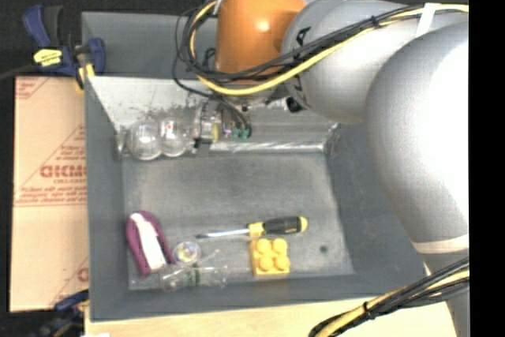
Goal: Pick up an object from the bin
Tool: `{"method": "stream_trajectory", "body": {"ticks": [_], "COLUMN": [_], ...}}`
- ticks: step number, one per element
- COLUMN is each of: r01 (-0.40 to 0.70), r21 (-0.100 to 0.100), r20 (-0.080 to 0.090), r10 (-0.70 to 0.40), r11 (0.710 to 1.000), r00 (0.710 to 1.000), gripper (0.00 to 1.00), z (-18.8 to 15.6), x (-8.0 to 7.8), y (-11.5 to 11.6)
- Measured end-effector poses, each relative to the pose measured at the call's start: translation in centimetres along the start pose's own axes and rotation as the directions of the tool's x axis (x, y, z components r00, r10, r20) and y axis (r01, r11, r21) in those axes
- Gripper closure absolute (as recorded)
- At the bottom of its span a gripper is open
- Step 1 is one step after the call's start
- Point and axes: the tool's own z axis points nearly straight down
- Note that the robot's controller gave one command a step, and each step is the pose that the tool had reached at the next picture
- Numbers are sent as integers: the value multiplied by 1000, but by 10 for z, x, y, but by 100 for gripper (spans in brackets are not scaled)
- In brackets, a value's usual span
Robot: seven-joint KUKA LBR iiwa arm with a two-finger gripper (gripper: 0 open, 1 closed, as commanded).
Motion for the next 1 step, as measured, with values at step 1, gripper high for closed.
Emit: {"method": "stream_trajectory", "body": {"ticks": [1], "r01": [0], "r21": [-1], "r20": [2], "r10": [0], "r11": [1000], "r00": [1000], "gripper": [100], "z": [-18], "x": [-1], "y": [0]}}
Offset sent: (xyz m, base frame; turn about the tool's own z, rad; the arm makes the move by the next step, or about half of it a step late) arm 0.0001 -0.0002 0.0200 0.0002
